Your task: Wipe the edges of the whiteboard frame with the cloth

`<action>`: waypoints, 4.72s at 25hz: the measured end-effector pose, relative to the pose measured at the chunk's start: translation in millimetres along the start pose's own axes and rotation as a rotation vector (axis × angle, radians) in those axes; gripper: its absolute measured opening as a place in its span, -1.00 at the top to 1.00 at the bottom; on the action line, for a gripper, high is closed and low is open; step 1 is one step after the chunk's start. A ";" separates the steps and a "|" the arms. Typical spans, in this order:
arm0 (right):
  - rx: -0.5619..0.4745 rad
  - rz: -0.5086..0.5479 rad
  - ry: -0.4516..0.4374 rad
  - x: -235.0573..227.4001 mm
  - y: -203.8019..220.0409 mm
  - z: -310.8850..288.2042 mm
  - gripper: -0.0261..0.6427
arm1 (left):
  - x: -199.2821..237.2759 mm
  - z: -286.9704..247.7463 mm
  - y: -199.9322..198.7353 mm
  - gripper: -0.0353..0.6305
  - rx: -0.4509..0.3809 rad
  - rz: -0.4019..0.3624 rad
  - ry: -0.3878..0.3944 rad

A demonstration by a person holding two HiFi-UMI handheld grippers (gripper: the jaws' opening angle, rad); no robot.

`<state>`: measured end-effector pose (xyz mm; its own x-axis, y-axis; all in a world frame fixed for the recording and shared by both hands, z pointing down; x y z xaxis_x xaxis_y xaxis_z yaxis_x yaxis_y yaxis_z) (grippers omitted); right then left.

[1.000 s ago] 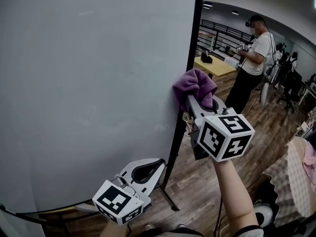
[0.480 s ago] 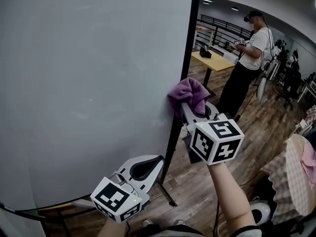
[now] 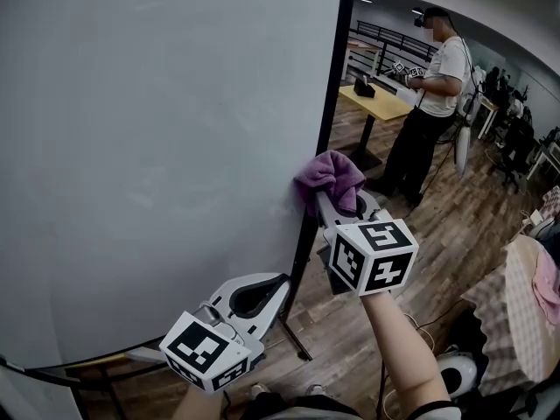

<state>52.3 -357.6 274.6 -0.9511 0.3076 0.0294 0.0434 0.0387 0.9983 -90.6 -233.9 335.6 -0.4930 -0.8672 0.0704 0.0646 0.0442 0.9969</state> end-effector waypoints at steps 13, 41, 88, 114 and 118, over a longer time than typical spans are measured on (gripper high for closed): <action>0.014 -0.018 0.029 4.7 20.5 -1.9 0.73 | 10.4 9.2 9.1 0.85 0.016 0.004 -0.023; -0.016 -0.002 0.076 21.1 43.9 11.1 0.73 | 20.1 16.4 19.4 0.85 0.040 0.030 0.009; 0.228 -0.105 0.105 26.2 183.9 -5.3 0.73 | 19.3 52.3 70.5 0.85 0.121 0.083 -0.052; 0.366 -0.122 0.127 26.1 249.9 -10.9 0.73 | 18.4 70.1 86.3 0.85 0.138 0.113 -0.098; 0.373 -0.120 0.129 26.3 256.4 -11.2 0.73 | 19.7 71.0 89.4 0.85 0.141 0.120 -0.101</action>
<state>35.0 -350.2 531.9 -0.9856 0.1594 -0.0564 0.0154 0.4166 0.9090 -156.2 -211.8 428.5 -0.5737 -0.7978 0.1851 0.0092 0.2198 0.9755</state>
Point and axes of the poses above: the fingertips, and each gripper's own axes: z backward along the fingers, x to its left, y out of its underside, the point moved 7 cm from there along z, backward along the fingers, and after that the axes turned 10 degrees about y, right-handed, at the moved point
